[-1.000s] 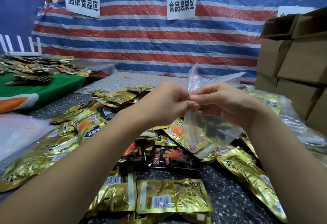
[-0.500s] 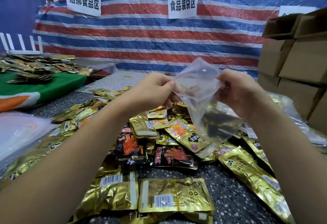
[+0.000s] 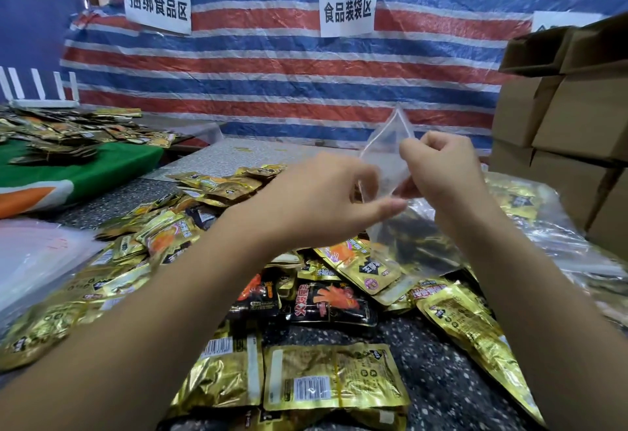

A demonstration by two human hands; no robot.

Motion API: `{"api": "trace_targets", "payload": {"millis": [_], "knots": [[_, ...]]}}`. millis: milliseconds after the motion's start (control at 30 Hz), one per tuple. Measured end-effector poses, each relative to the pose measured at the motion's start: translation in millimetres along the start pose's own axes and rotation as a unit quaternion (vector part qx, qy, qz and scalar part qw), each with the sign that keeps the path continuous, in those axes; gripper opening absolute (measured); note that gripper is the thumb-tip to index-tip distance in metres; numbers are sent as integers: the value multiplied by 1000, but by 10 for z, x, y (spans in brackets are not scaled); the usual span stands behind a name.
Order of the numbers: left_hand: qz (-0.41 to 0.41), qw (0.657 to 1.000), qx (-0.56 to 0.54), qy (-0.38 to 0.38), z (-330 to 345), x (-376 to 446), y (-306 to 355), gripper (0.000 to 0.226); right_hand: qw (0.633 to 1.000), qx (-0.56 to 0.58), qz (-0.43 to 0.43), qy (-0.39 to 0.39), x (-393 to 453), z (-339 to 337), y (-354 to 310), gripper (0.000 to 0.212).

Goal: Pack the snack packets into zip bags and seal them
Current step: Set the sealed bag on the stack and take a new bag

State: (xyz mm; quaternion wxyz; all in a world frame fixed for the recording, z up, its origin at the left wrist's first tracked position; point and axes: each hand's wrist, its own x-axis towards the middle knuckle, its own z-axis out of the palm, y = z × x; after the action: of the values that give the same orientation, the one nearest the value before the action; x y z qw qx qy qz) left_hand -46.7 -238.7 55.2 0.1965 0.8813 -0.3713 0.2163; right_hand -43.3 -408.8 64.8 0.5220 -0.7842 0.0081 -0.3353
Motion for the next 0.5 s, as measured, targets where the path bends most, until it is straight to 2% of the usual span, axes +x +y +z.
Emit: {"api": "trace_targets", "payload": {"millis": [33, 100, 167, 267, 367, 500], "knots": [[-1, 1000, 13, -17, 19, 0, 3, 37, 1000, 15, 15, -4, -3, -3, -10, 13], [-11, 999, -29, -18, 25, 15, -10, 30, 998, 48, 39, -15, 4, -31, -24, 11], [-19, 995, -93, 13, -19, 29, -39, 33, 996, 79, 50, -15, 36, -71, -39, 16], [-4, 982, -166, 90, -153, 28, -62, 50, 989, 134, 56, 11, 91, -144, -38, 35], [-21, 944, -288, 159, -276, 20, -58, 63, 990, 122, 54, 50, 131, -170, 24, 38], [-109, 892, -411, 154, -356, 13, -48, 60, 997, 51, 35, 38, 162, -84, 194, 26]]}}
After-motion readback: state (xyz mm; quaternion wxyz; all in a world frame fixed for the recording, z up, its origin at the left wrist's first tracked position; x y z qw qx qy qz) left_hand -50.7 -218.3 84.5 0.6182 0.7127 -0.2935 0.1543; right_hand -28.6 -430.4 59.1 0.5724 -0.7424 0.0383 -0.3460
